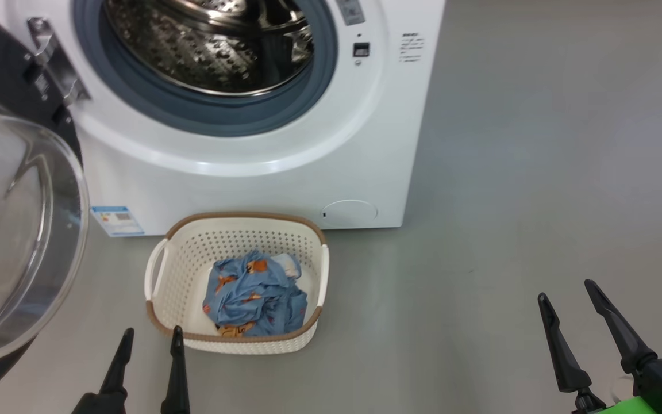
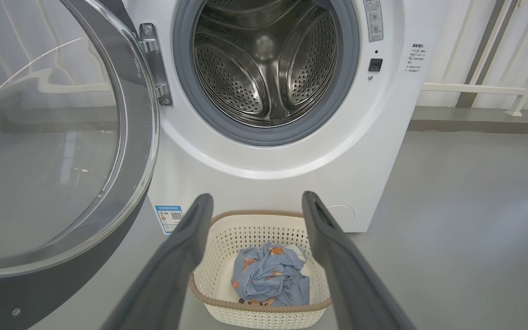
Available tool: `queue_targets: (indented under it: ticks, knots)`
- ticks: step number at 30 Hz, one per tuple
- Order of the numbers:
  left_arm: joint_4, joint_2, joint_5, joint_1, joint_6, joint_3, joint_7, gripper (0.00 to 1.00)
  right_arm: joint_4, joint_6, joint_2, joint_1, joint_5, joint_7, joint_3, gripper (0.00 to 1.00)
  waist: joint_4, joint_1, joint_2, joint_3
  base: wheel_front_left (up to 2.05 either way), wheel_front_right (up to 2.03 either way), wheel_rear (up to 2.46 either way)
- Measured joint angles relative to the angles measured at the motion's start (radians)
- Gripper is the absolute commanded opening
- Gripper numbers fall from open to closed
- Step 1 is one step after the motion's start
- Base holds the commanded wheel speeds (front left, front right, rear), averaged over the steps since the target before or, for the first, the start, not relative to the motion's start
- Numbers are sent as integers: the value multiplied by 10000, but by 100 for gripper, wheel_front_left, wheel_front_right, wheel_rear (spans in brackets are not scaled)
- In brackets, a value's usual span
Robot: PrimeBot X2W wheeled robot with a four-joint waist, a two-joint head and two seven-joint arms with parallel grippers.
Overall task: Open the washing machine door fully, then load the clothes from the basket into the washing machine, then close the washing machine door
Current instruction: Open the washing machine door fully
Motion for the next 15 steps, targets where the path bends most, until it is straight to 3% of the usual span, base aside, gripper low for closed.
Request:
queue_targets:
  ticks: [15]
  knots:
    - [-165, 224, -115, 332, 268, 240, 140, 100, 56, 0, 222, 483, 2, 0, -299, 100, -755, 0, 0, -801, 0, 0, 0]
